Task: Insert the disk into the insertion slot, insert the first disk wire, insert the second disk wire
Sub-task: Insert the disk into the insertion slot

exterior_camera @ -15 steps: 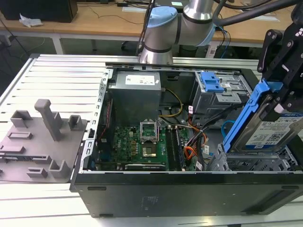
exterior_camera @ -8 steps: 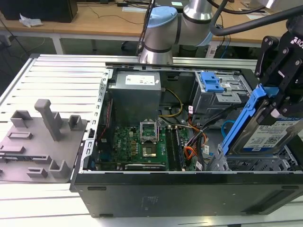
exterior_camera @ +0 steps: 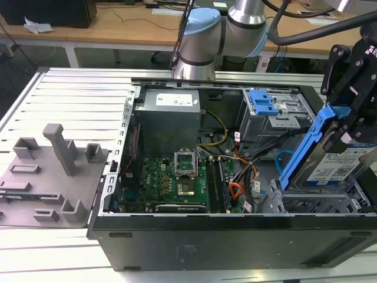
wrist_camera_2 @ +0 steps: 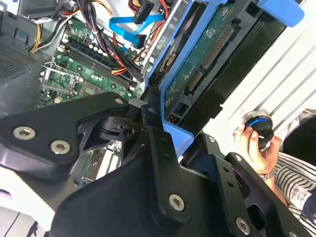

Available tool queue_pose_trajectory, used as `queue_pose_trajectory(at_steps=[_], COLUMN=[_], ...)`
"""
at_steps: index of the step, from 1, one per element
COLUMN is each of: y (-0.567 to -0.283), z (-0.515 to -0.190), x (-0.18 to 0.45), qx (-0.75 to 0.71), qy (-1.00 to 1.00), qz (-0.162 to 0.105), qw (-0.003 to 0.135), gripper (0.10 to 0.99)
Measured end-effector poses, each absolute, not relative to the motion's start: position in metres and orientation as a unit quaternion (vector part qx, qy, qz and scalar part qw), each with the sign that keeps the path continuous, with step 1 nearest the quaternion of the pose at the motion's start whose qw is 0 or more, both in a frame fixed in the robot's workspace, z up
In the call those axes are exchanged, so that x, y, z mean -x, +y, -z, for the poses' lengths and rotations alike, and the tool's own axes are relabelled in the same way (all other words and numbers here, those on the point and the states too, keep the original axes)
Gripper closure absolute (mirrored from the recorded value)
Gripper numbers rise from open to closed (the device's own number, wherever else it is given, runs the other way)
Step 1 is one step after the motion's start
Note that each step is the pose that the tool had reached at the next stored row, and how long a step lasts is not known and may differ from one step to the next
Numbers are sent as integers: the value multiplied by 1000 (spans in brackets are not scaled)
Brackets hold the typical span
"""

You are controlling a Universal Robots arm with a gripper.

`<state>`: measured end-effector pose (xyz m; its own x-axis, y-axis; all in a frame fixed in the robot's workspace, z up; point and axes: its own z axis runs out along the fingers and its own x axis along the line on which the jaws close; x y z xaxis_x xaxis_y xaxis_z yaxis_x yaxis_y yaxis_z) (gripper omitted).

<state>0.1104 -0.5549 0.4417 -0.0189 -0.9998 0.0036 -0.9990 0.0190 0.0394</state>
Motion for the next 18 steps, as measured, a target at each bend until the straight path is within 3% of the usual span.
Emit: queue_pose_trajectory(at_steps=[18], y=[-552], z=[-428], x=[-108], qx=[-699], qy=[-715], qz=[13], qw=[15], gripper=[718])
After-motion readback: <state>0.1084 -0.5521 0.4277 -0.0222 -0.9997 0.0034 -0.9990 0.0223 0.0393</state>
